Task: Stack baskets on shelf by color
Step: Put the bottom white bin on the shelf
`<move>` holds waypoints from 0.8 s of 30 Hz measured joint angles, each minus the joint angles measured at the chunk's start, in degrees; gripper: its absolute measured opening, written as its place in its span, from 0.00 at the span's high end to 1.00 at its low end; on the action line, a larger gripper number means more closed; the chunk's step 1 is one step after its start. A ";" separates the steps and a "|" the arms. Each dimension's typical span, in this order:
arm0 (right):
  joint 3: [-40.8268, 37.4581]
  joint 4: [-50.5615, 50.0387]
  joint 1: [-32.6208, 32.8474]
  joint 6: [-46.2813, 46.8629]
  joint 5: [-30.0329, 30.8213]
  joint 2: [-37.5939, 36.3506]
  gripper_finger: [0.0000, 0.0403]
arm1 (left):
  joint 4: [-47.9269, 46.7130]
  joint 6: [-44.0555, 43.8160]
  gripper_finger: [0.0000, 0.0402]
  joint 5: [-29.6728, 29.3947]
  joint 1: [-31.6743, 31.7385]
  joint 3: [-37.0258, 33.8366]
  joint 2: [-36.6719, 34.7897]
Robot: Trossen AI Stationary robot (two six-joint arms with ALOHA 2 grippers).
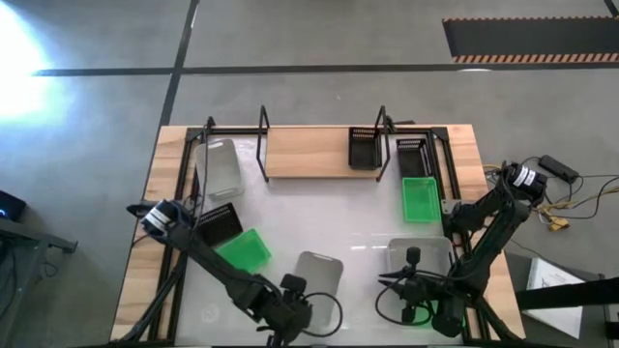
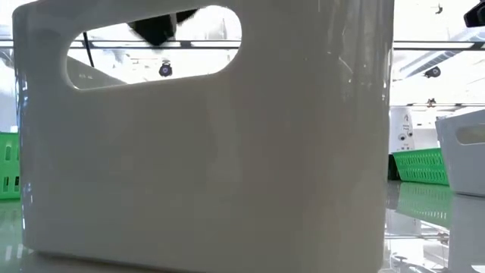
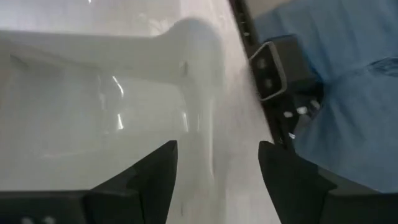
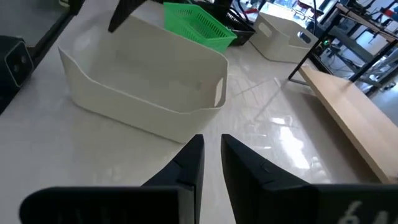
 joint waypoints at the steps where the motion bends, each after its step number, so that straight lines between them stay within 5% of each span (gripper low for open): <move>1: 0.00 0.01 -0.02 0.00 0.23 0.00 0.88 | 1.48 -0.02 0.48 0.01 0.19 -0.75 0.01; 8: 0.00 0.29 -0.03 0.11 4.69 0.00 0.88 | 5.68 0.27 0.52 0.03 2.61 -4.50 0.03; 21: -1.14 3.87 -0.31 0.13 5.83 0.00 0.88 | 7.16 0.33 0.97 0.25 5.80 -6.08 -0.04; 24: -1.77 5.57 -0.68 -0.35 5.77 0.39 0.88 | 7.62 0.35 0.98 -0.06 6.31 -6.07 -0.04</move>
